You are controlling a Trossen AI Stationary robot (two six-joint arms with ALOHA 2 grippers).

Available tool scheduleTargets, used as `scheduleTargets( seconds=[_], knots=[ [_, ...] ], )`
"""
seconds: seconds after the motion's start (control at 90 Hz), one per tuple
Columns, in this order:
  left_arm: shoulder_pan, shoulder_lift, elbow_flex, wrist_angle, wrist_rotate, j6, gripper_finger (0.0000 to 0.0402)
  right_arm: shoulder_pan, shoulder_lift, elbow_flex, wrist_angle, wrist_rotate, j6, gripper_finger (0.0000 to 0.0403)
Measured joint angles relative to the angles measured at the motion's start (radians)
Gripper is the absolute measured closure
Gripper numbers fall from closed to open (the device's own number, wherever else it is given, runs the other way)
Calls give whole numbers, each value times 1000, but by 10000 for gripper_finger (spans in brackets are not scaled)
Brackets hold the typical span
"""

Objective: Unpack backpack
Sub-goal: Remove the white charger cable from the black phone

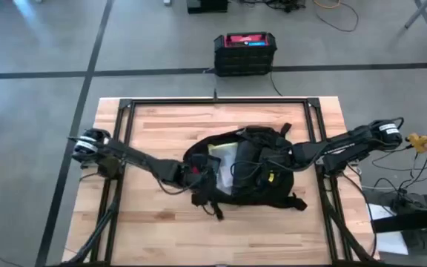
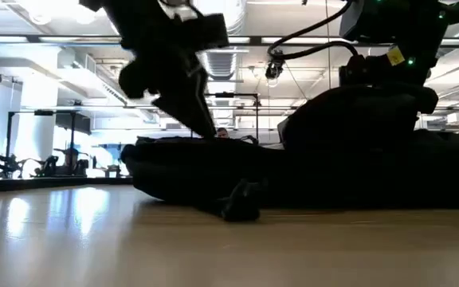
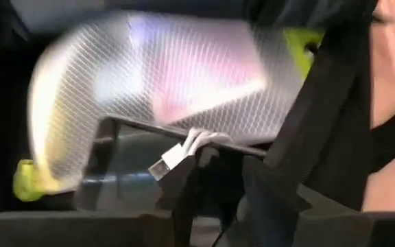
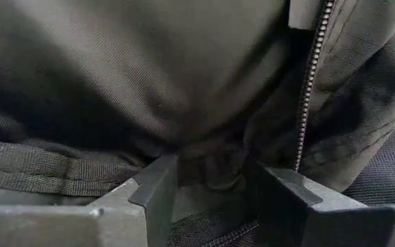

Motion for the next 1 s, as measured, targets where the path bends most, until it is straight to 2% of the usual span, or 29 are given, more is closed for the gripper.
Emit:
scheduleTargets(
  seconds=[0.167, 0.344, 0.467, 0.6, 0.756, 0.878, 1.0],
  knots=[
    [104, 34, -15, 21, 80, 51, 259, 5, 1, -1, 0, -4, 0, 244],
    [150, 36, -15, 28, 109, 89, 238, 8, 2, -1, 3, 0, -2, 250],
    [166, 37, -18, 21, 176, 73, 237, 8, 1, -2, 19, 2, -14, 250],
    [166, 72, -22, 18, 179, 25, 276, 8, 4, -2, 40, 4, -21, 246],
    [161, 104, -23, 43, 193, -10, 382, 8, 5, -2, 41, 4, -20, 249],
    [147, 68, -20, 29, 167, -38, 395, 8, -1, -2, 39, 3, -36, 257],
    [124, -37, -25, 10, 135, -56, 399, 8, -35, -5, 34, -5, -53, 263]
  ],
)
